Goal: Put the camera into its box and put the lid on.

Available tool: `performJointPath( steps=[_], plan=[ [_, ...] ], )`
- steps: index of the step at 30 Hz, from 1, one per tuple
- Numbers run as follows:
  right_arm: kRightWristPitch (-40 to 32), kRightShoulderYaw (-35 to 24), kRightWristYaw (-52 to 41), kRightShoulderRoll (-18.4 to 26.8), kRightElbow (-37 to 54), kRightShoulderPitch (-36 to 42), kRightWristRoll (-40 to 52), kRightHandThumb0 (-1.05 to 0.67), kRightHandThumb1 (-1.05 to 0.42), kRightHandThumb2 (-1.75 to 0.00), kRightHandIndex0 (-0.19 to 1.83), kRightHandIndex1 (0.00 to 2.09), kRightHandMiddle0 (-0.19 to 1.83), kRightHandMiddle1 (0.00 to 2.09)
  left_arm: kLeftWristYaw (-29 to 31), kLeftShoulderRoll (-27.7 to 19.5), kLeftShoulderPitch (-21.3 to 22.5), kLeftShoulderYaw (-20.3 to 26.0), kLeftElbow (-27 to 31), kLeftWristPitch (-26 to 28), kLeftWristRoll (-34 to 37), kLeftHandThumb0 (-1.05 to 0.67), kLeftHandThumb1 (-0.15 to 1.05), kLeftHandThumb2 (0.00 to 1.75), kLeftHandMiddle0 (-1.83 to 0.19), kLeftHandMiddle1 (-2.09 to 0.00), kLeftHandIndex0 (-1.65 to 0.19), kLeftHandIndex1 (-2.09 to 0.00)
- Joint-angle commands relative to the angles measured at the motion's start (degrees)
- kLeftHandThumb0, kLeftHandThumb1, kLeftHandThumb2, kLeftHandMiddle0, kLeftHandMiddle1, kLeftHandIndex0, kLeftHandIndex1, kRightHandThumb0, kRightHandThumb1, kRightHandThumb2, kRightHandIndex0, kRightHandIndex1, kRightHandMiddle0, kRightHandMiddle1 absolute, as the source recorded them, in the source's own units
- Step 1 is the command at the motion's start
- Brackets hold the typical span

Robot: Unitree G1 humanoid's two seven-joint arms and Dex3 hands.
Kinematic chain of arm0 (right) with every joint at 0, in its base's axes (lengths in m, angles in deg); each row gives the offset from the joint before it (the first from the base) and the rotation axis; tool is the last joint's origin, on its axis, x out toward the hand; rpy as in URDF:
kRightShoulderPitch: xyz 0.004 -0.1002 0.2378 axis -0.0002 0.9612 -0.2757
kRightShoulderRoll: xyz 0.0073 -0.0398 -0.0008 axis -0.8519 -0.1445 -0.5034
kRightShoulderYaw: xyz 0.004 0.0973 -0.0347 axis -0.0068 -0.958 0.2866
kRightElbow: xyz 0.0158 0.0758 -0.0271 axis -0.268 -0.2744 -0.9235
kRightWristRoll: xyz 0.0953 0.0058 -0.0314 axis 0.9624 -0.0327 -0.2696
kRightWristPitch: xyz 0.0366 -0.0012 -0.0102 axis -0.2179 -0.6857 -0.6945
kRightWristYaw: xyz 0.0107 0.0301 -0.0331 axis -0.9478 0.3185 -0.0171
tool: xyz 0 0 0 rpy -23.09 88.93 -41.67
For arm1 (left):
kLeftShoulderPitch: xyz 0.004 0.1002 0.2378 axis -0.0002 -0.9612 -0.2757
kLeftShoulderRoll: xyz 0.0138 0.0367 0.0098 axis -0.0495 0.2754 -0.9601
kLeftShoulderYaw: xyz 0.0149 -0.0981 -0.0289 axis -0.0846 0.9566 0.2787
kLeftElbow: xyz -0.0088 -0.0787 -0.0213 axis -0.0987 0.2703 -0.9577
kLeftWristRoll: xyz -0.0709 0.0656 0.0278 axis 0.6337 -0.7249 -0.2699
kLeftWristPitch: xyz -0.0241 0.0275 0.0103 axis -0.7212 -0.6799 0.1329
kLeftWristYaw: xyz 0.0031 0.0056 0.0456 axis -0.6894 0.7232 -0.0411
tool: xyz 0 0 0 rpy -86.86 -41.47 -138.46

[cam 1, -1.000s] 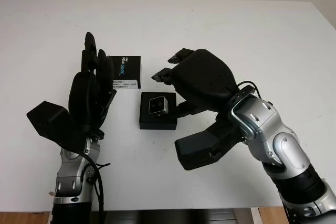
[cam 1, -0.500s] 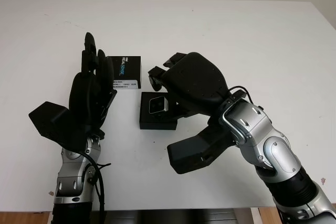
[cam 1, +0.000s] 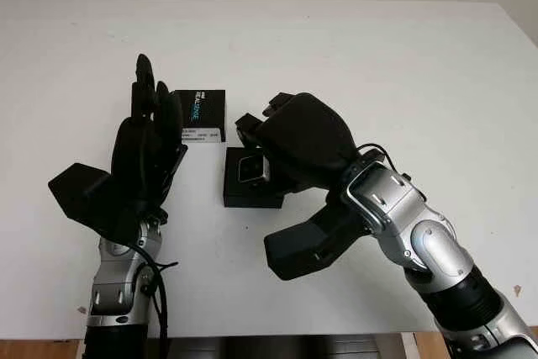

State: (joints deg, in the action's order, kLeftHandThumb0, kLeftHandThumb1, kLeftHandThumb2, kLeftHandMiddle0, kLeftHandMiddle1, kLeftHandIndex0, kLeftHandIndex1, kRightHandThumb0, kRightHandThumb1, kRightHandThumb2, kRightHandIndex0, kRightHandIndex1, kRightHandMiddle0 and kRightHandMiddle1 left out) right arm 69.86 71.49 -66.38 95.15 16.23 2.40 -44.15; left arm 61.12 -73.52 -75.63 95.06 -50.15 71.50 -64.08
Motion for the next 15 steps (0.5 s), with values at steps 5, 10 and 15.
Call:
performJointPath(
  steps=[5, 10, 15],
  plan=[
    [-0.56, 0.20, 1.23, -1.02, -1.44, -0.63, 0.92, -0.86, -1.01, -0.05, 0.47, 0.48, 0.38, 1.10, -0.35, 0.32, -0.75, 0.00, 0.67, -0.47, -0.32, -0.75, 1.05, 0.50, 0.19, 0.00, 0.19, 0.00],
    [-1.12, 0.34, 1.93, -1.35, -1.45, -0.54, 0.42, -0.77, -1.01, -0.05, 0.49, 0.47, 0.50, 1.10, -0.14, 0.28, -0.73, 0.00, 0.51, -0.70, -0.16, -0.75, 1.05, 0.50, 0.19, 0.00, 0.19, 0.00],
    [-1.32, -0.54, 5.37, -2.69, -1.72, 0.54, 3.18, -0.54, -0.94, -0.05, 0.44, 0.76, 0.60, 1.26, -0.13, 0.19, -0.76, -0.03, 0.56, -0.70, -0.29, -0.75, 1.05, 0.49, 0.19, 0.00, 0.19, 0.00]
  ],
)
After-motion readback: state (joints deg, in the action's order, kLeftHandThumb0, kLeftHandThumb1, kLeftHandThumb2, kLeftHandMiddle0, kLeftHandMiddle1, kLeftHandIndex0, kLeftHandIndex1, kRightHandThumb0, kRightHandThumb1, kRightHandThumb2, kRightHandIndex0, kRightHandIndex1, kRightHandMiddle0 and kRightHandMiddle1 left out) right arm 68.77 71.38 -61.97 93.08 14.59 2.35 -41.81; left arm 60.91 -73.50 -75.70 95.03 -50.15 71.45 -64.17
